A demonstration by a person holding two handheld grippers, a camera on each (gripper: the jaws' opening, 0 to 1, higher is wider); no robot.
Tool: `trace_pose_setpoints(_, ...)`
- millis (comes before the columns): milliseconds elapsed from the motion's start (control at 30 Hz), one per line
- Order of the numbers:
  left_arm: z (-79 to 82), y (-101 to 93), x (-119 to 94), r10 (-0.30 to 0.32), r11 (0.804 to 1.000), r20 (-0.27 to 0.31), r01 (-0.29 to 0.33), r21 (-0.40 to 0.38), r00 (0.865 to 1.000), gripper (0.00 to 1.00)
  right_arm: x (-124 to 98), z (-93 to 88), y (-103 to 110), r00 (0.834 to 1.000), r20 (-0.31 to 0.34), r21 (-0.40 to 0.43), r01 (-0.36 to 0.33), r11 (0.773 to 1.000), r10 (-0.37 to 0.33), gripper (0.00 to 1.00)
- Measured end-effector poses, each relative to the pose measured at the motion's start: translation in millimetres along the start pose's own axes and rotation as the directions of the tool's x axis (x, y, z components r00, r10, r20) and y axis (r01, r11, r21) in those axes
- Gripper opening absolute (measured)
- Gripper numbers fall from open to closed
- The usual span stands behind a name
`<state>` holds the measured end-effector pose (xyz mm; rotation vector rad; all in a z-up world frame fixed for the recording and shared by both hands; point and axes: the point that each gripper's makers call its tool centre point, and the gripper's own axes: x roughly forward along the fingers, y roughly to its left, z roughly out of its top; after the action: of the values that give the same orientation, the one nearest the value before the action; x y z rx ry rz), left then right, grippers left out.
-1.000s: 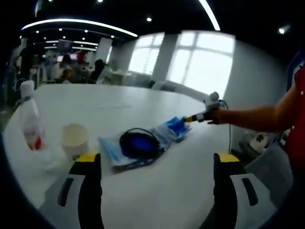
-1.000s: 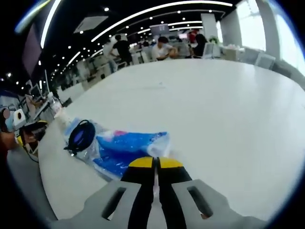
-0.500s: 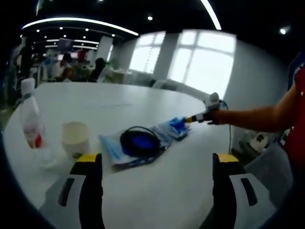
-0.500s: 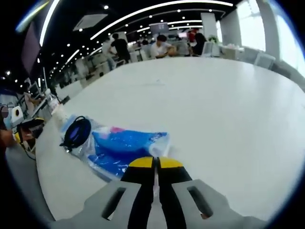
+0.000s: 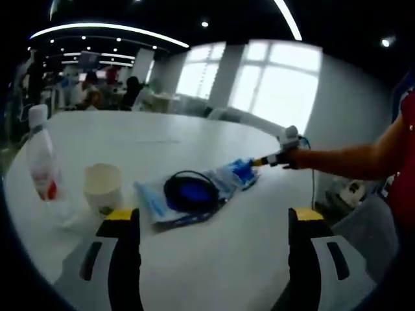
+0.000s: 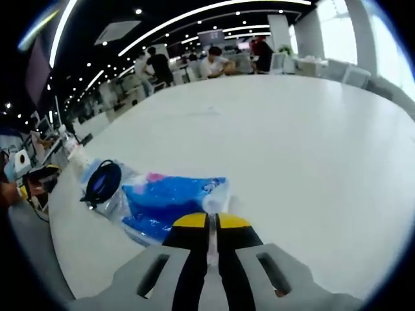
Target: Arrange the tabletop items into an orderly group along one side of the table until the central work area is clear of visible clutter.
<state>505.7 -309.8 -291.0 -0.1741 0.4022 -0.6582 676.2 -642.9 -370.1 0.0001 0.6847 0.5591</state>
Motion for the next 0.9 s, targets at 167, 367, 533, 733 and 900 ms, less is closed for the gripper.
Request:
trace_pose_setpoints(167,-0.7,-0.9,0.2,-0.003,1.0,-0.002,0.003,0.001,1.0,0.91,0.1,-3.0,-0.3,1.0,-0.01,0.013,0.001,1.0,-0.001,0.06)
trace_pose_setpoints(367,-0.9,-0.5,-0.1,-0.002,1.0,-0.004,0.002,0.001,1.0,0.91,-3.3,-0.9,-2.4,1.0,0.0,0.022,0.007,1.0,-0.007,0.07)
trace_pose_setpoints(533,-1.3,-1.8,0.5,-0.006,1.0,-0.006,0.006,0.002,1.0,0.91,-4.9,-1.4,-4.1,1.0,0.0,0.021,0.014,1.0,-0.014,0.08)
trace_pose_setpoints(733,-1.5,-0.8,0.5,-0.006,1.0,-0.006,0.006,-0.001,1.0,0.91,-9.0,-3.1,-5.2,1.0,-0.004,0.022,0.019,1.0,-0.019,0.08)
trace_pose_setpoints(900,-1.9,-3.0,1.3,-0.012,1.0,-0.008,0.012,0.001,1.0,0.91,-16.9,-3.1,-8.4,1.0,0.004,0.025,0.029,0.999,-0.029,0.09)
